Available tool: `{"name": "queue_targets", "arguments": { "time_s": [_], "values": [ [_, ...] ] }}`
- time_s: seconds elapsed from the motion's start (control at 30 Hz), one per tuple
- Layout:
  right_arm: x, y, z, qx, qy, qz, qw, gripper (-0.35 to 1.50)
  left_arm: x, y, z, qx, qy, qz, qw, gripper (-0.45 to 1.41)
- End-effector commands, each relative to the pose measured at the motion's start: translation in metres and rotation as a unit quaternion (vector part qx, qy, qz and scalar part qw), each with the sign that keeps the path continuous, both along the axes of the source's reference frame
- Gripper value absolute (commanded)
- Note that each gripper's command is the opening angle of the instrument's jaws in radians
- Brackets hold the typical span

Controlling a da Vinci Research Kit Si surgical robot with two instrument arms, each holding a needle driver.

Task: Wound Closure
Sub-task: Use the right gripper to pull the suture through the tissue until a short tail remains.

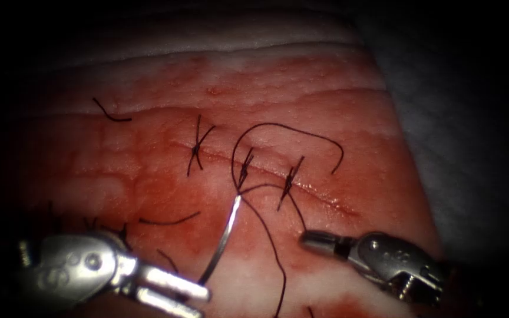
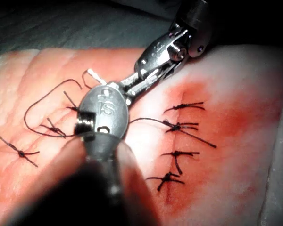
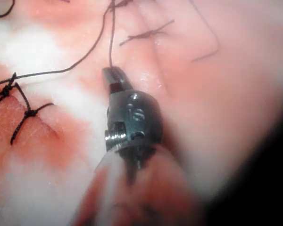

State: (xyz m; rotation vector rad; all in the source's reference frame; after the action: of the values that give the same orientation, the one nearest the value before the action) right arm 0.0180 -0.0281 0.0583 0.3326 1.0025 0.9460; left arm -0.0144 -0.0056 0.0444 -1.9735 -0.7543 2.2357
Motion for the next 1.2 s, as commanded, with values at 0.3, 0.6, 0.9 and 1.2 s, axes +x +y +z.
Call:
{"name": "queue_targets", "arguments": {
  "time_s": [0.3, 0.6, 0.9, 1.2],
  "values": [
    [0.0045, -0.0042, -0.0065, 0.017, 0.009, -0.039, 0.999, -0.35, 0.0007, 0.0003, 0.0005, 0.001, 0.004, -0.002, 1.000, -0.45],
    [0.0052, -0.0049, -0.0104, -0.014, 0.008, -0.049, 0.999, -0.35, 0.0040, 0.0014, -0.0005, 0.003, 0.024, -0.013, 1.000, -0.45],
    [0.0040, -0.0012, -0.0089, -0.154, -0.031, -0.075, 0.985, 1.20, 0.0072, 0.0029, -0.0003, 0.006, 0.045, -0.026, 0.999, -0.45],
    [0.0013, 0.0033, -0.0043, -0.201, -0.074, -0.075, 0.974, 1.21, 0.0085, 0.0036, -0.0005, 0.006, 0.056, -0.042, 0.998, -0.45]
  ]
}}
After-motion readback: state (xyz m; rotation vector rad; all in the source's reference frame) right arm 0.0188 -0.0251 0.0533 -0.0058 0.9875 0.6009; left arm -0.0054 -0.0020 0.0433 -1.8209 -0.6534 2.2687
